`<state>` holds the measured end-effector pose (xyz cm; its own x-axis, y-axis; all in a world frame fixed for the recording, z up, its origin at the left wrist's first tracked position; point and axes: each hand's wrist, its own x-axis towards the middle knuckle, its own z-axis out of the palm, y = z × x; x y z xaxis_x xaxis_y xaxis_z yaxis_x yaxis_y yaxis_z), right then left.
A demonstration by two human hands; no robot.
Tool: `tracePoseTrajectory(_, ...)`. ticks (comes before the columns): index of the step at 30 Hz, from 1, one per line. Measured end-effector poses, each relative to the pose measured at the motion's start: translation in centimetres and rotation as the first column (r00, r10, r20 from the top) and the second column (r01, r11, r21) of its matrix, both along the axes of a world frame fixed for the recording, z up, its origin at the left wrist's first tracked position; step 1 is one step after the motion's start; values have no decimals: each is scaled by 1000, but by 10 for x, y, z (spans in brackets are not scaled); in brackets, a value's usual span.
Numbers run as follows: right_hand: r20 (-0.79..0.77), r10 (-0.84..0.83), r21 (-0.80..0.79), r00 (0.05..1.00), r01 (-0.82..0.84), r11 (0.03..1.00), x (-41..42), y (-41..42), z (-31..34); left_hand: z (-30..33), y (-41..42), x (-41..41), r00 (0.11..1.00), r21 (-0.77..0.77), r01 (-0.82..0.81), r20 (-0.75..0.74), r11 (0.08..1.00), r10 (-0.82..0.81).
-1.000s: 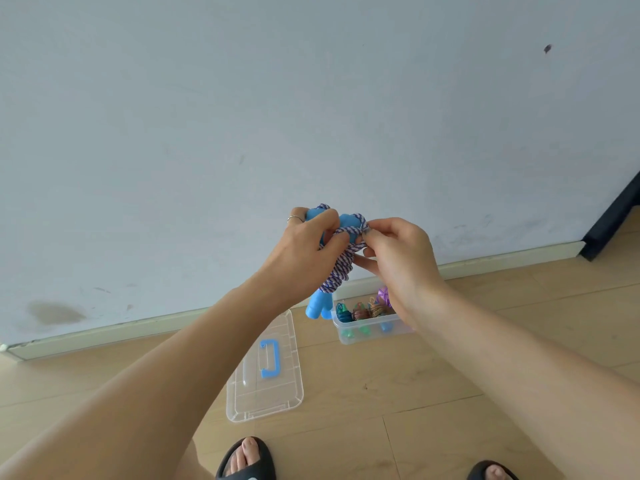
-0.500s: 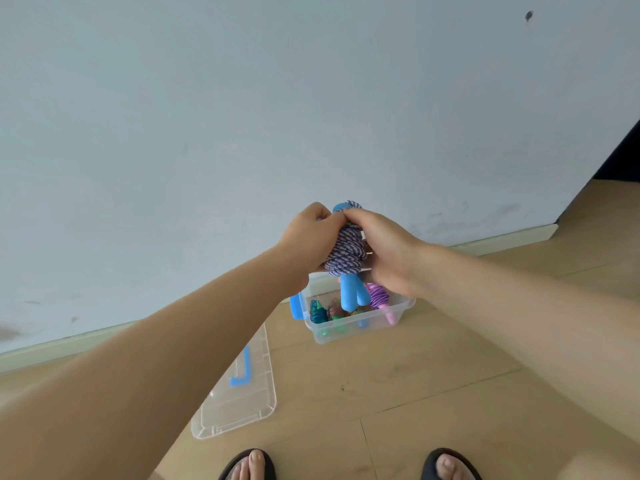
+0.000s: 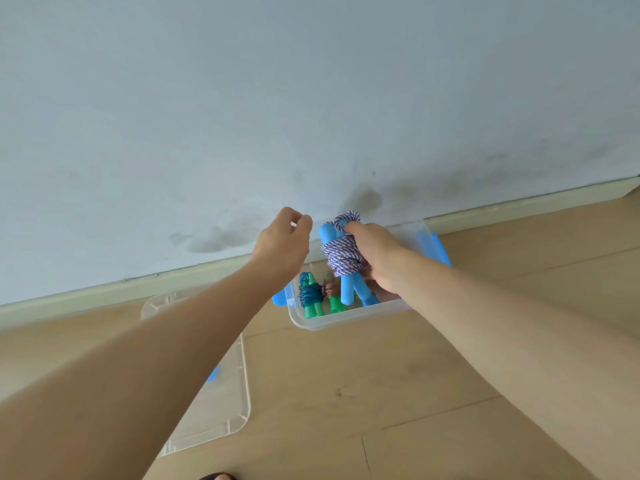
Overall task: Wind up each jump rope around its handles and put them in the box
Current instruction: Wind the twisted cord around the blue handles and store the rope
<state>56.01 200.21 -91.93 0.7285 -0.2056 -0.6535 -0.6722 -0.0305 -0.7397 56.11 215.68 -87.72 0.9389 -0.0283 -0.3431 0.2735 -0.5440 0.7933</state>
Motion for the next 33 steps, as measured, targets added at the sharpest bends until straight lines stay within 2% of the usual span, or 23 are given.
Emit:
tracePoseTrajectory(2, -2, 53, -73, 999, -53, 996, 12, 8, -33, -28, 17, 3, 981, 25, -142, 136, 990, 137)
tracePoseTrajectory(4, -8, 135, -138, 991, -134, 981, 20, 16, -62, -55, 37, 2, 947, 33, -279, 178, 960, 269)
tracePoseTrajectory(7, -89, 242, -286, 966, -257, 923, 19, 25, -85, -99, 75, -7, 901, 117, -431, 122, 895, 417)
tracePoseTrajectory(9, -103, 247, -546, 964, -262, 796, 13, 34, -80, -126, 105, -20, 890, 240, -448, 30, 861, 455)
tracePoseTrajectory(10, -19, 233, -684, 972, -183, 706, 9, 39, -73, -137, 120, -28, 891, 316, -423, -24, 849, 453)
tracePoseTrajectory(11, 127, 244, -774, 961, -58, 630, 4, 47, -63, -146, 135, -36, 895, 398, -380, -70, 835, 441)
tracePoseTrajectory(12, 290, 292, -804, 912, 67, 590, -1, 58, -54, -153, 148, -45, 899, 477, -333, -101, 813, 427)
tracePoseTrajectory(14, 504, 409, -759, 760, 164, 631, -11, 91, -39, -161, 172, -59, 900, 587, -274, -123, 762, 418)
tracePoseTrajectory(16, 586, 486, -683, 649, 71, 727, -22, 133, -31, -163, 192, -69, 872, 641, -269, -155, 719, 464)
tracePoseTrajectory(17, 578, 500, -639, 645, -23, 769, -28, 153, -30, -165, 201, -72, 850, 656, -269, -184, 705, 494)
tracePoseTrajectory(18, 534, 507, -579, 676, -144, 803, -34, 171, -31, -167, 209, -76, 825, 662, -266, -220, 701, 521)
tracePoseTrajectory(20, 314, 542, -383, 779, -418, 824, -42, 197, -37, -170, 223, -83, 777, 641, -283, -282, 713, 562)
tracePoseTrajectory(22, 118, 562, -201, 818, -535, 821, -48, 211, -48, -172, 234, -90, 762, 614, -315, -291, 724, 579)
tracePoseTrajectory(23, 81, 570, -182, 817, -551, 815, -49, 214, -52, -172, 237, -91, 766, 612, -316, -287, 725, 575)
tracePoseTrajectory(26, 41, 571, -186, 820, -555, 811, -45, 215, -57, -169, 242, -93, 751, 603, -284, -344, 746, 564)
tracePoseTrajectory(28, 26, 527, -133, 850, -519, 844, -38, 208, -51, -160, 239, -94, 778, 553, -275, -352, 786, 520)
tracePoseTrajectory(31, -43, 335, 58, 941, -332, 942, -27, 188, -28, -128, 228, -91, 911, 457, -282, -150, 844, 385)
tracePoseTrajectory(33, -112, 204, 157, 973, -185, 970, -22, 169, -6, -95, 216, -85, 967, 457, -228, 4, 860, 254)
